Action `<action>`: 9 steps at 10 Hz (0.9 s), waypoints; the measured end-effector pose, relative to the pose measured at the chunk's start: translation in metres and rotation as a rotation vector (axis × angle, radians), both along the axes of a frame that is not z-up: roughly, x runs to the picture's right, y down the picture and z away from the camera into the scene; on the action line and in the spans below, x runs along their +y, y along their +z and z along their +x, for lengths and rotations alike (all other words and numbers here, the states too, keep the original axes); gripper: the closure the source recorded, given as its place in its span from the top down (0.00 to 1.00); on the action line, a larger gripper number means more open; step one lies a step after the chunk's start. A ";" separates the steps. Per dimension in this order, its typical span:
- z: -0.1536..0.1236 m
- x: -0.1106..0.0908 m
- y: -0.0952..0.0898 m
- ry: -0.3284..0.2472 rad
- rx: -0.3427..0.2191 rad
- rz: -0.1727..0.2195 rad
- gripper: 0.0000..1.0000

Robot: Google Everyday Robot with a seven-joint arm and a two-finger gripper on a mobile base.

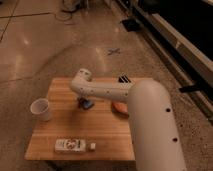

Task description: Place the pepper on the white sponge

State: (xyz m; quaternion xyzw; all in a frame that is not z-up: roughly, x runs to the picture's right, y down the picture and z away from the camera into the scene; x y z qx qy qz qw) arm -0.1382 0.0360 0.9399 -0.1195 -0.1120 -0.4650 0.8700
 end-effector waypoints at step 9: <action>0.042 -0.052 -0.020 0.145 -0.002 0.059 0.80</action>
